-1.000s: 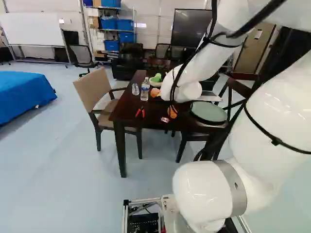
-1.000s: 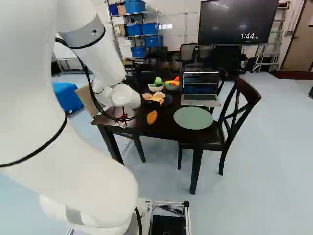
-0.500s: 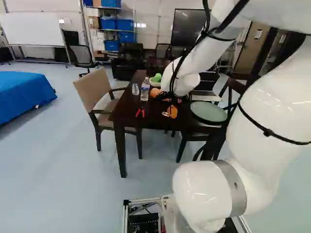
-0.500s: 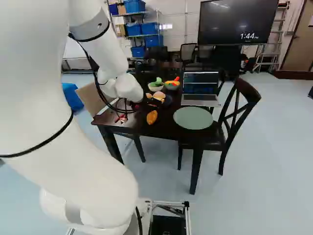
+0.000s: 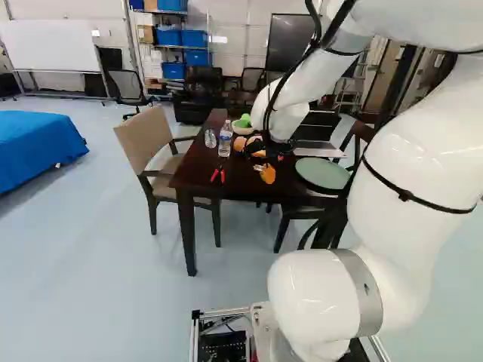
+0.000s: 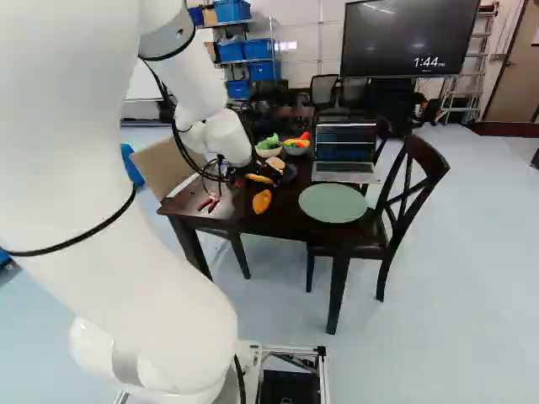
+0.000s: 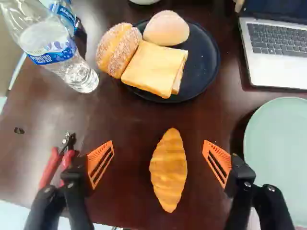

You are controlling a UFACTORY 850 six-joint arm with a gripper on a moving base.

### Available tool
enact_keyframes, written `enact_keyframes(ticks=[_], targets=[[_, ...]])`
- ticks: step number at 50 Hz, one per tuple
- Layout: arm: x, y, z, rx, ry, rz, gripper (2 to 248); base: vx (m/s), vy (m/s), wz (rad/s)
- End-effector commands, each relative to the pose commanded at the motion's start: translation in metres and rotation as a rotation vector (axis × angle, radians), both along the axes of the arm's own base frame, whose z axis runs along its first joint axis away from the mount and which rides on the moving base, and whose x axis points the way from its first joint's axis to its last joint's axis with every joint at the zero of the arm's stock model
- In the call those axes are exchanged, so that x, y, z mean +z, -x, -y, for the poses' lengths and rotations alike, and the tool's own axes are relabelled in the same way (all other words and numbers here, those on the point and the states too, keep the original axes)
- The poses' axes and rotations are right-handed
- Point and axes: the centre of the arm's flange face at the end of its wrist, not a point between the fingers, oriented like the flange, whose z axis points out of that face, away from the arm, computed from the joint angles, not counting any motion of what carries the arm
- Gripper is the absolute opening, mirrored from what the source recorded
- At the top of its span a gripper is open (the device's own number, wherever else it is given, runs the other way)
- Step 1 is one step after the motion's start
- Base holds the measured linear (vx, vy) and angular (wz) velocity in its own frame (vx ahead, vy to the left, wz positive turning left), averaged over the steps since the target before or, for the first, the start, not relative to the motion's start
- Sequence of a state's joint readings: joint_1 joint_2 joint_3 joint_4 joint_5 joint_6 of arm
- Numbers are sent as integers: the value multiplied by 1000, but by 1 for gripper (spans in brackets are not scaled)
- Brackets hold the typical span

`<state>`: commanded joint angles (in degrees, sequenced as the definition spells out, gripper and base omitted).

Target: Move the croissant to the empty plate

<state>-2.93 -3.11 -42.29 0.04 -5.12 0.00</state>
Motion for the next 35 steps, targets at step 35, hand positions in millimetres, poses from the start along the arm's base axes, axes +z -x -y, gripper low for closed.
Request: enact_keyframes(ticks=[35], targets=[[-10, -16, 16, -31, -17, -247, 247, 0, 0, 0]])
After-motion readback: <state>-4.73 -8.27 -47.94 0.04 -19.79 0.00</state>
